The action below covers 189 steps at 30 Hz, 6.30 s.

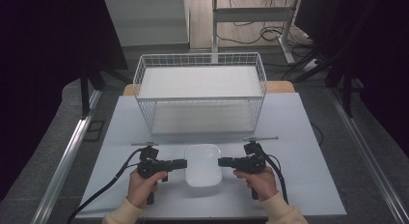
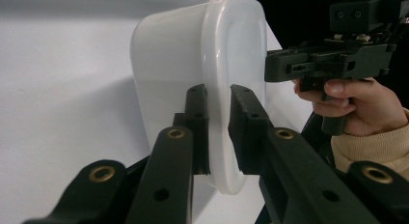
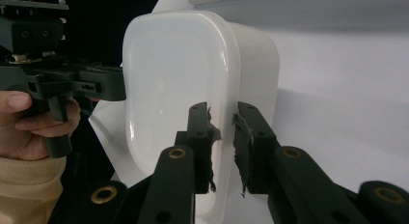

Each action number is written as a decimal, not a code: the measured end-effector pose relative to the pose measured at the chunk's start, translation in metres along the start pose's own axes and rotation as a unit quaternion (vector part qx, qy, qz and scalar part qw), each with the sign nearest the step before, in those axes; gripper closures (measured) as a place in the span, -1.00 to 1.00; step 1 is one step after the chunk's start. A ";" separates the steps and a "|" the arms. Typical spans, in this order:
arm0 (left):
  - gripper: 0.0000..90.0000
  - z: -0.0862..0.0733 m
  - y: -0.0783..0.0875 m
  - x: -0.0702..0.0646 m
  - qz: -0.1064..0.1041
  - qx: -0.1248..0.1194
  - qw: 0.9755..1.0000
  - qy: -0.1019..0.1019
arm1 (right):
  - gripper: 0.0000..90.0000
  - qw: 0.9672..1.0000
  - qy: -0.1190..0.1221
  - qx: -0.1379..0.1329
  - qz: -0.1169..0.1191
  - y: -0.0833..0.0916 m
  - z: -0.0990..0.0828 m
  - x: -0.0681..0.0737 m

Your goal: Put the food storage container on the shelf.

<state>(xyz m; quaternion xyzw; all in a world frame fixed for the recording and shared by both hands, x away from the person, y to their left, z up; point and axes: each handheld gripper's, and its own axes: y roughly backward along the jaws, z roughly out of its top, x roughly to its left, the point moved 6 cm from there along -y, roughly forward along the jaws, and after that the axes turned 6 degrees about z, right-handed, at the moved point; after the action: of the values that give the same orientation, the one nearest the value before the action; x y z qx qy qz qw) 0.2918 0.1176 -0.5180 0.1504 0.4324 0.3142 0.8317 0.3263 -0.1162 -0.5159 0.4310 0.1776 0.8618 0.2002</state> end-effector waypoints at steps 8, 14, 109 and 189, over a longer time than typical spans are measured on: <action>0.79 0.000 0.003 -0.001 0.005 -0.003 1.000 -0.011 | 0.75 1.000 0.023 -0.002 -0.002 0.001 0.000 0.006; 0.78 0.002 0.008 -0.003 0.008 -0.013 1.000 -0.018 | 0.76 0.999 0.038 -0.011 0.000 0.004 0.003 0.013; 0.77 0.259 0.054 -0.035 0.030 -0.054 0.995 -0.079 | 0.77 0.992 0.095 -0.080 -0.004 0.046 0.250 0.061; -0.38 0.104 0.078 -0.022 0.124 -0.090 0.971 -0.181 | -0.43 0.957 0.248 -0.088 -0.122 0.086 0.099 0.024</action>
<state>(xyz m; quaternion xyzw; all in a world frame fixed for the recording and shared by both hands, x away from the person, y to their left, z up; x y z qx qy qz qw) 0.3363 0.1644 -0.4030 0.1823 0.2225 0.4201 0.8607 0.3770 -0.1652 -0.4030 0.1597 0.1959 0.9228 0.2909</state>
